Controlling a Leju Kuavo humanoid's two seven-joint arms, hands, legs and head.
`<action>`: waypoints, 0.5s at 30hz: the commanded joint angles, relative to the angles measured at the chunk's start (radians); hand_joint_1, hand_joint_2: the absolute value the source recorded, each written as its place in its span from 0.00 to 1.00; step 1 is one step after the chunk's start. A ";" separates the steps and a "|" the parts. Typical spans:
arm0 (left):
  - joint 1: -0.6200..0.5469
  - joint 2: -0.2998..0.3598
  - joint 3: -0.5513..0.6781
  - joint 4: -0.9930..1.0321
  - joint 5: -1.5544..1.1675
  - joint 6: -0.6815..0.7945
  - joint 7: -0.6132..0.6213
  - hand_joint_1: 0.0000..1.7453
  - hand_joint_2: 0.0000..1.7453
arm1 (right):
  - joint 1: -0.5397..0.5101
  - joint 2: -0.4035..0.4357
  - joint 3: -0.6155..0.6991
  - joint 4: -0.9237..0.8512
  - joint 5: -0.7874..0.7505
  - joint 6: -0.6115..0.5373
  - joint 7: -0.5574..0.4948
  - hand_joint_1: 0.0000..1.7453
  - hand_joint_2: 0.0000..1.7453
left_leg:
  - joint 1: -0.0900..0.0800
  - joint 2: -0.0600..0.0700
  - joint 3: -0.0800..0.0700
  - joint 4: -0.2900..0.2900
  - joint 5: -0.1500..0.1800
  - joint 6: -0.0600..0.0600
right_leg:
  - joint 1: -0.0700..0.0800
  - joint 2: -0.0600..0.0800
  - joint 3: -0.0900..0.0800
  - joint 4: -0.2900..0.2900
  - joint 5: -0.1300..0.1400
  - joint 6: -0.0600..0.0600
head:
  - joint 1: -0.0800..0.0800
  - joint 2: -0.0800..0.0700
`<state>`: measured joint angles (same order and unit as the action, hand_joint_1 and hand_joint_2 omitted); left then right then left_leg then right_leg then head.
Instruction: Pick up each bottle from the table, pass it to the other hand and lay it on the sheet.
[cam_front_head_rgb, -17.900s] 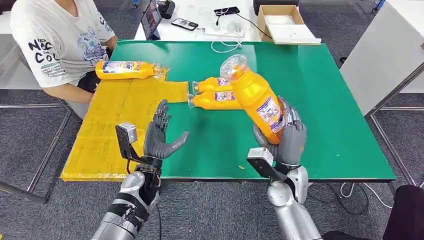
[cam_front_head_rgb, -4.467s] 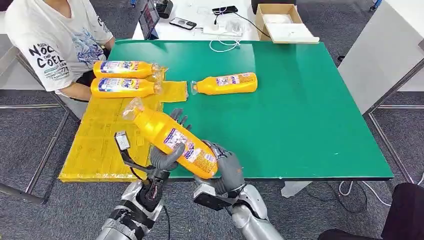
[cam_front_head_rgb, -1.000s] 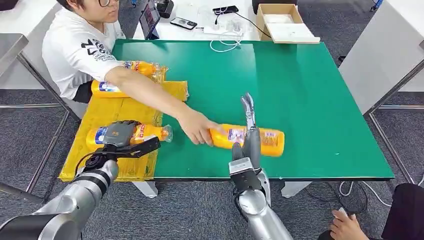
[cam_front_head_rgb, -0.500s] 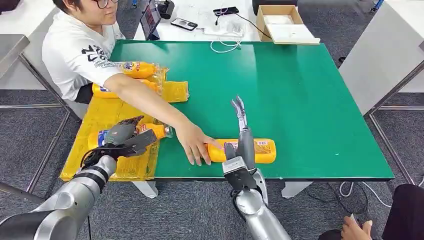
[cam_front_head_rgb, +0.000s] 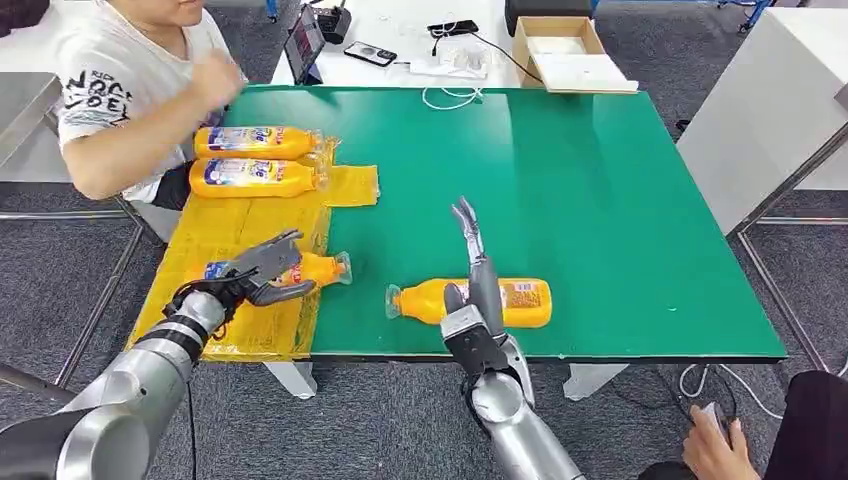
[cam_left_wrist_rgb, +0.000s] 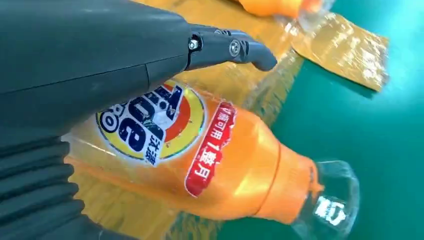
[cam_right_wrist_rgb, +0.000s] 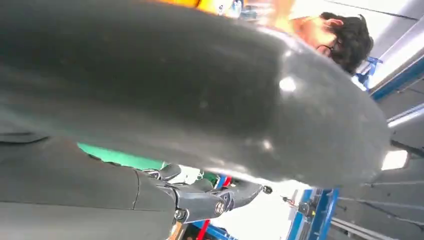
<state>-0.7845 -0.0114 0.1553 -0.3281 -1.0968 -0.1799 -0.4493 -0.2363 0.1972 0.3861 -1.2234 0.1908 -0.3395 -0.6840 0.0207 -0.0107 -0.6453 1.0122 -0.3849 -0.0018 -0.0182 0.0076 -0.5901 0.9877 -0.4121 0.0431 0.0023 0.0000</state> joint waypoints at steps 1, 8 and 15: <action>0.031 -0.005 0.051 0.068 0.036 -0.032 -0.028 0.00 0.00 | -0.053 0.007 -0.039 0.119 -0.008 0.007 -0.004 0.00 0.00 | -0.001 0.003 0.004 -0.002 -0.001 0.001 | 0.000 0.001 0.002 -0.002 0.000 -0.002 | 0.000 0.000; 0.109 -0.122 0.126 -0.196 0.319 0.764 -0.249 0.00 1.00 | -0.052 -0.052 0.009 0.154 0.122 0.062 0.150 0.00 1.00 | 0.000 -0.001 0.001 -0.001 0.000 0.001 | 0.001 -0.003 0.001 -0.002 0.000 -0.001 | 0.000 0.000; 0.301 -0.147 0.081 -0.669 0.326 0.878 -0.249 0.00 1.00 | -0.191 -0.184 0.028 0.331 0.268 0.183 0.291 0.00 1.00 | 0.000 0.003 -0.002 0.000 -0.001 0.002 | 0.000 -0.001 -0.003 -0.001 0.000 -0.001 | 0.000 0.000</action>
<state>-0.6305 -0.0870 0.2030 -0.5722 -0.6789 0.6904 -0.6981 -0.2785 0.1573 0.3773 -1.1068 0.3829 -0.2362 -0.4750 0.0208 -0.0085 -0.6510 1.0127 -0.3849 -0.0018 -0.0181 0.0076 -0.5975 0.9878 -0.4111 0.0435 0.0023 0.0000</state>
